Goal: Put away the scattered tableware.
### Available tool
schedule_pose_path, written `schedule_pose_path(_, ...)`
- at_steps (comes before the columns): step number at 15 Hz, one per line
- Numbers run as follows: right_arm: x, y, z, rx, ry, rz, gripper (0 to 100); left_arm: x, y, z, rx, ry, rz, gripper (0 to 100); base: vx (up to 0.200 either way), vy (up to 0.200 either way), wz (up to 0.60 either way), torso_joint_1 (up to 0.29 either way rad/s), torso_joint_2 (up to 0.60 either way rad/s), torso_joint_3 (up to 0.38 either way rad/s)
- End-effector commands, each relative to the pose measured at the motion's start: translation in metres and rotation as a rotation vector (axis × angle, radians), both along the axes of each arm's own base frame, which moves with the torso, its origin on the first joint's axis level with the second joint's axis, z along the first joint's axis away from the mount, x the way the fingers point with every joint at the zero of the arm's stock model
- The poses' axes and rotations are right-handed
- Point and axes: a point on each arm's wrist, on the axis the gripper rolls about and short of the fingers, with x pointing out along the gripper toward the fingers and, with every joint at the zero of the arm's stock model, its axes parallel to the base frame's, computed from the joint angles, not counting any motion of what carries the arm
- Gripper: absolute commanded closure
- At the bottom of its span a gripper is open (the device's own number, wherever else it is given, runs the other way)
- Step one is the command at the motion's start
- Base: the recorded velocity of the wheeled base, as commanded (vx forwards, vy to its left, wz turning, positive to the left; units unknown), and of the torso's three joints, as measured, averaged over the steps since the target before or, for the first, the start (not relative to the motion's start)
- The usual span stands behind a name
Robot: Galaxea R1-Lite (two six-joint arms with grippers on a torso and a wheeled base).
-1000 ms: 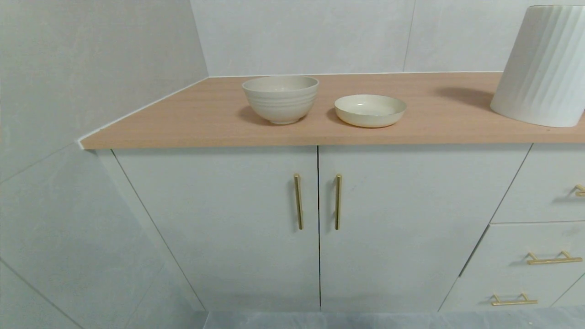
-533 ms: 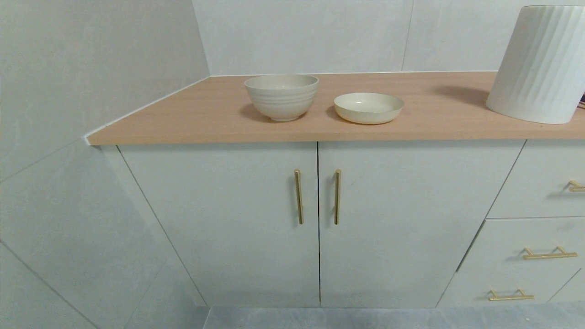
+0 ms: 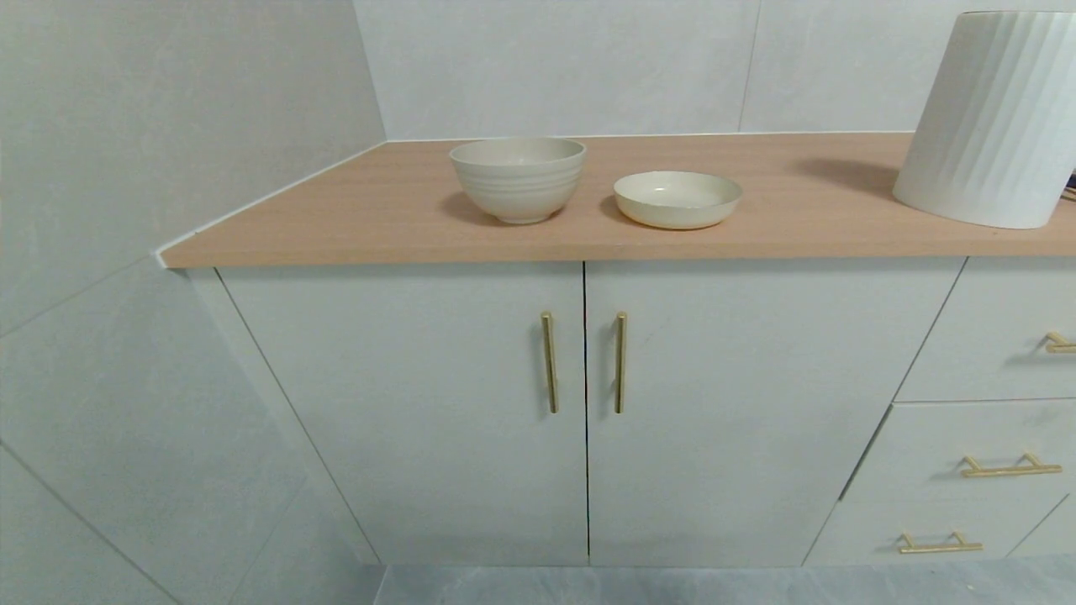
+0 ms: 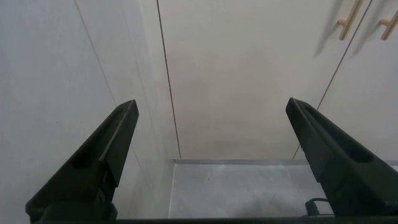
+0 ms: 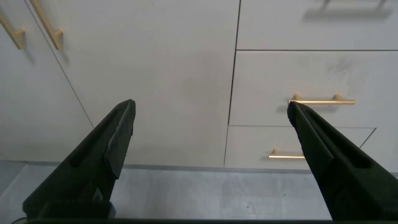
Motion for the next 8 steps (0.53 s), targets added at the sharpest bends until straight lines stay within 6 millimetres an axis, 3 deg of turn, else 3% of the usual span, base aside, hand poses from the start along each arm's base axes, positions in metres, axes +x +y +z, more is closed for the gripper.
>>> schedule_pose_path(1, -0.003, 0.0, 0.011, -0.011, -0.044, 0.01, 0, 0.0, 0.0, 0.0, 0.0, 0.001, 0.0, 0, 0.0, 0.0, 0.0, 0.0, 0.0, 0.0)
schedule_pose_path(2, -0.006, 0.0, 0.025, -0.002, -0.085, 0.019, 0, 0.0, 0.0, 0.0, 0.0, 0.001, 0.0, 0, 0.0, 0.0, 0.0, 0.0, 0.0, 0.0)
schedule_pose_path(3, -0.004, -0.001, 0.059, 0.044, -0.08, 0.082, 0, 0.0, 0.0, 0.0, 0.001, 0.001, 0.0, 0, 0.0, 0.0, 0.0, 0.0, 0.0, 0.0)
schedule_pose_path(8, 0.035, 0.005, 0.065, 0.001, 0.202, 0.312, 0, 0.0, 0.0, 0.0, 0.0, 0.001, 0.0, 0, 0.0, 0.0, 0.0, 0.0, 0.0, 0.0)
